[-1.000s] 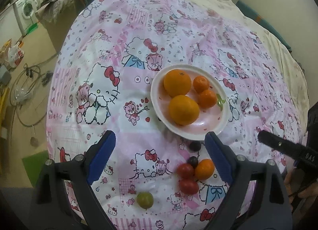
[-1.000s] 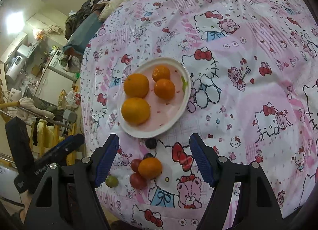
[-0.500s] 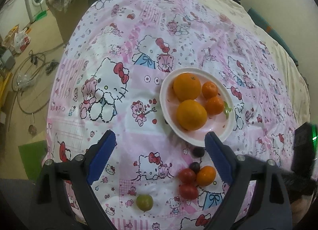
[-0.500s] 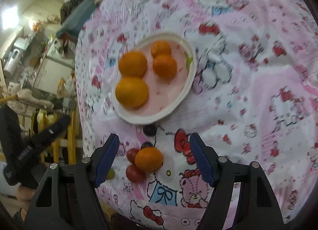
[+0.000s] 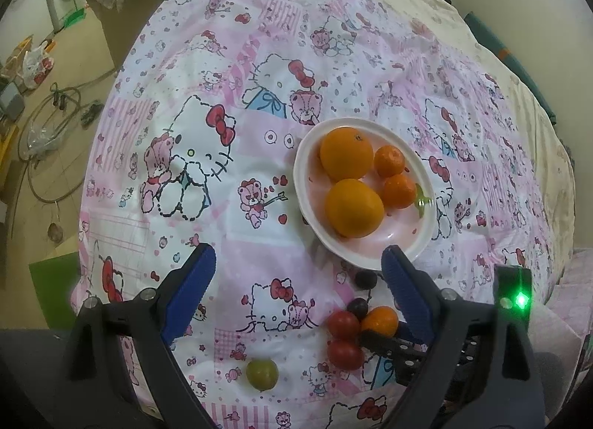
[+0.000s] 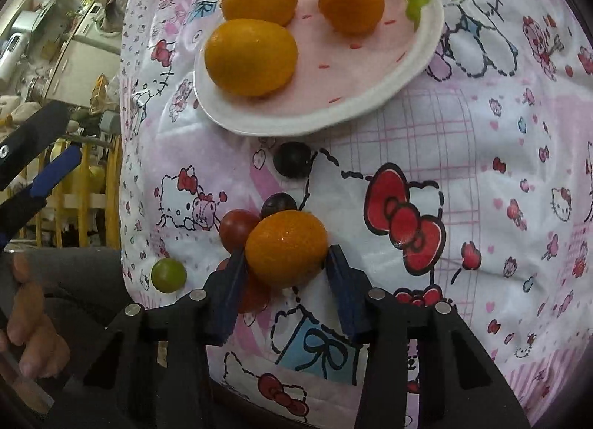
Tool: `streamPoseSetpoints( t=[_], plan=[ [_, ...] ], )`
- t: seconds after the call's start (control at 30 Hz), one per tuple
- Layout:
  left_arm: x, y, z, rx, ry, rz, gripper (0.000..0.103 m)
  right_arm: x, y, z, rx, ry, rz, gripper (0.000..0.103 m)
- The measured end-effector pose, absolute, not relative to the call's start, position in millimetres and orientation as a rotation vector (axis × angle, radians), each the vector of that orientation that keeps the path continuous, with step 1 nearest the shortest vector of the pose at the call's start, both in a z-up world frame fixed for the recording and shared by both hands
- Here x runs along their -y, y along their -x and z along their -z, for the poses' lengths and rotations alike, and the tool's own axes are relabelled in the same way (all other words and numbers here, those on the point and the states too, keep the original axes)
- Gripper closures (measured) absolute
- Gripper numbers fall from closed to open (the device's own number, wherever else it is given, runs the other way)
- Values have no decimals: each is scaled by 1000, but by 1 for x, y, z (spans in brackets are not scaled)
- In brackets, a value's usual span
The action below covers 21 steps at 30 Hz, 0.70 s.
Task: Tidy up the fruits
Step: 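Grasp a tangerine from the pile with the right tool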
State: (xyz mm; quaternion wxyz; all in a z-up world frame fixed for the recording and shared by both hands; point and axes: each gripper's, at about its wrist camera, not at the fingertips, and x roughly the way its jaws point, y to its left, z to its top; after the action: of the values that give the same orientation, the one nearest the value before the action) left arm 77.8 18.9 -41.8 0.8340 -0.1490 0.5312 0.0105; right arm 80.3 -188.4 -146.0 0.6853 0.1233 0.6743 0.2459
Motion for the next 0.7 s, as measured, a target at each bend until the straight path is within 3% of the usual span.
streamPoseSetpoints(
  t=[0.2, 0.43, 0.7],
  plan=[
    [-10, -80, 54, -1166, 301, -9, 15, 219, -80, 126, -1435, -350, -533, 59],
    [39, -89, 88, -1268, 186, 82, 33, 274, -85, 97, -1287, -465, -416, 59],
    [91, -104, 127, -1370, 48, 138, 57, 309, -86, 91, -1252, -537, -376, 59]
  ],
)
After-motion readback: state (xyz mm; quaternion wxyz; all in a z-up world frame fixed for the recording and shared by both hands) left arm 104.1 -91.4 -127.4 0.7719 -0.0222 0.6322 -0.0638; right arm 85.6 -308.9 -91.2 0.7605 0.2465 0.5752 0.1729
